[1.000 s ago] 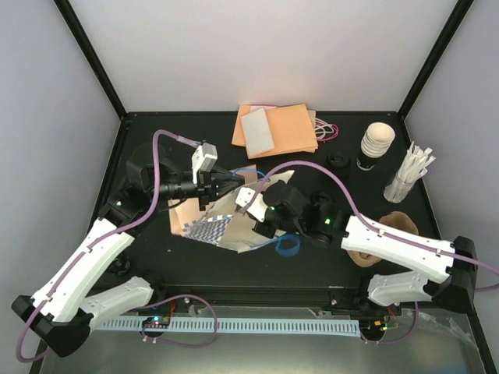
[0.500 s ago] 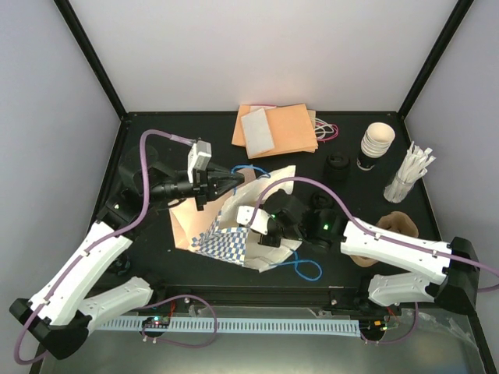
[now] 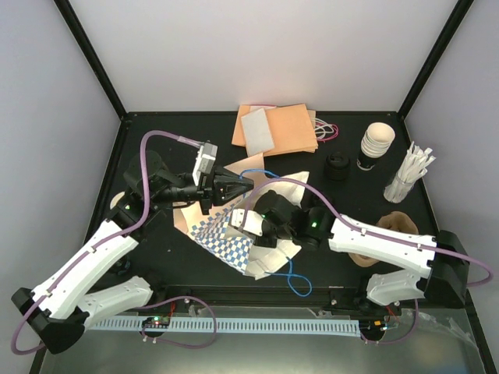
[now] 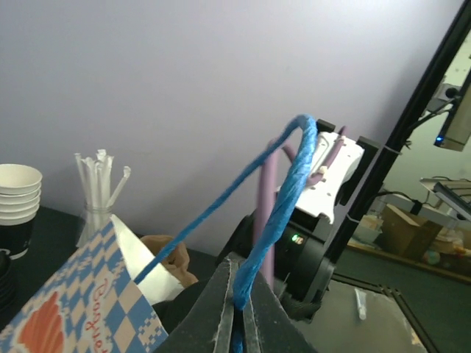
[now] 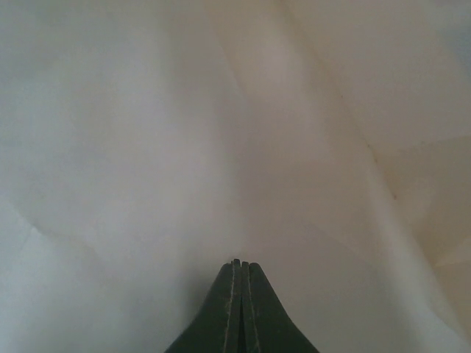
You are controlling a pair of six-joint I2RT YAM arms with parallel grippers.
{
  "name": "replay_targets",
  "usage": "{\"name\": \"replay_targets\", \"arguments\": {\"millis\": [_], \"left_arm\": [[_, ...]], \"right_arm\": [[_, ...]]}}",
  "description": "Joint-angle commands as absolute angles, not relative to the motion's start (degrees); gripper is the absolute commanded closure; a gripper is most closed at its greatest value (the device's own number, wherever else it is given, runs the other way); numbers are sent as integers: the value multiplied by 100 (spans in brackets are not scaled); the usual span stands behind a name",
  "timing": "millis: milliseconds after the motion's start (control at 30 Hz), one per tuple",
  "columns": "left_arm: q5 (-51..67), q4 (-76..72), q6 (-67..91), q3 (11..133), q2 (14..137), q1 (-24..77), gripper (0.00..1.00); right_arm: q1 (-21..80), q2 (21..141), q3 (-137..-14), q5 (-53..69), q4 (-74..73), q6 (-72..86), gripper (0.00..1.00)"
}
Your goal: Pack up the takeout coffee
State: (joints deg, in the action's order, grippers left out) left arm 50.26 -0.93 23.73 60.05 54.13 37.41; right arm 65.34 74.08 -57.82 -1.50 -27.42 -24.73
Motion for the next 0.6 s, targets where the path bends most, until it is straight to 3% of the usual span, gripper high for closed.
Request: {"name": "replay_targets", "arguments": {"millis": [0, 367, 567], "left_arm": [[5278, -615, 2474, 6091, 5351, 3882, 98], [5424, -641, 2437, 6084, 5332, 4095, 98], [5331, -670, 2430, 6055, 5446, 4343, 98]], "right_arm": [[6574, 7572, -6025, -706, -2897, -2183, 99], [6571, 7209, -5899, -1105, -2460, -1790, 99], [6572, 7067, -5852, -743, -1939, -1338, 99]]}}
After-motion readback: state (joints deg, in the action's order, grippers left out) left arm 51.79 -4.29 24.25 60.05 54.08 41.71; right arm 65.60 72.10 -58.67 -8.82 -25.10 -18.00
